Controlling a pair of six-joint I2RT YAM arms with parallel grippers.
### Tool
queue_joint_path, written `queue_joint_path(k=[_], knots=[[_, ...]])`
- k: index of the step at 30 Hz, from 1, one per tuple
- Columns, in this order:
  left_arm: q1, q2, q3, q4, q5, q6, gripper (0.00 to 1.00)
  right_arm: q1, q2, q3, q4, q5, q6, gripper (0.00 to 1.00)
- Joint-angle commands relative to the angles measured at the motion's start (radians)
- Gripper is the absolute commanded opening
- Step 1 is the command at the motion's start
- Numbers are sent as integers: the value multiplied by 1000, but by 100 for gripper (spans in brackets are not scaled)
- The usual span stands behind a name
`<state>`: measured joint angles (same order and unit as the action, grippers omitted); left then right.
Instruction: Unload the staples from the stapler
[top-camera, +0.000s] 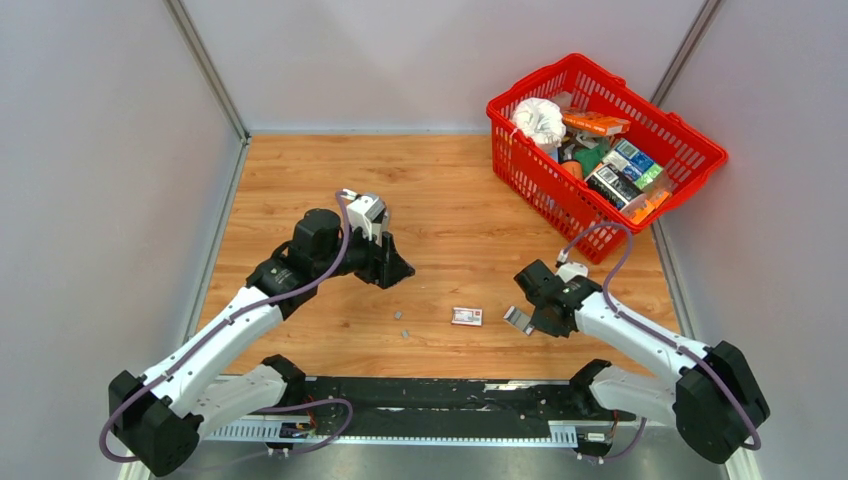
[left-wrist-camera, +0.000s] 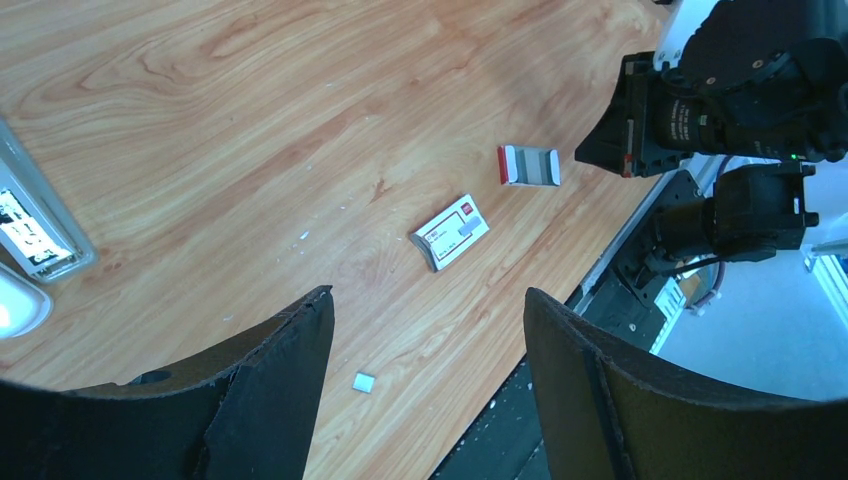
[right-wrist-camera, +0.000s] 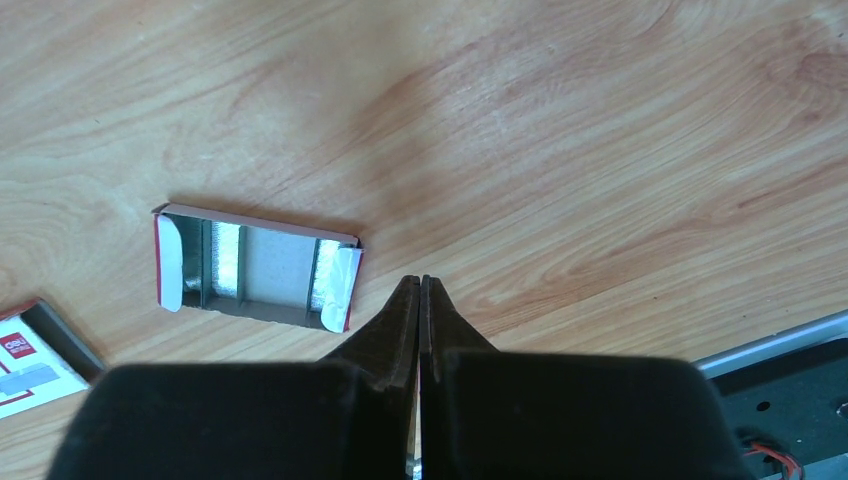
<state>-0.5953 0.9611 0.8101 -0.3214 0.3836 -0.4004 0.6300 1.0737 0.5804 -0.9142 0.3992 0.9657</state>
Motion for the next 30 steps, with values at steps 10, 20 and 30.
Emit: queue_joint_path(k=[10,20,30], knots=[[-3,-25,-3,8,-6,-2,76,11,106,-33,162,-69,28,0],[-3,-15,-2,5,-9,2,76,23,166,-11,230,-105,31,0],[-3,-7,0,-1,-14,3,76,46,242,12,302,-146,47,0]])
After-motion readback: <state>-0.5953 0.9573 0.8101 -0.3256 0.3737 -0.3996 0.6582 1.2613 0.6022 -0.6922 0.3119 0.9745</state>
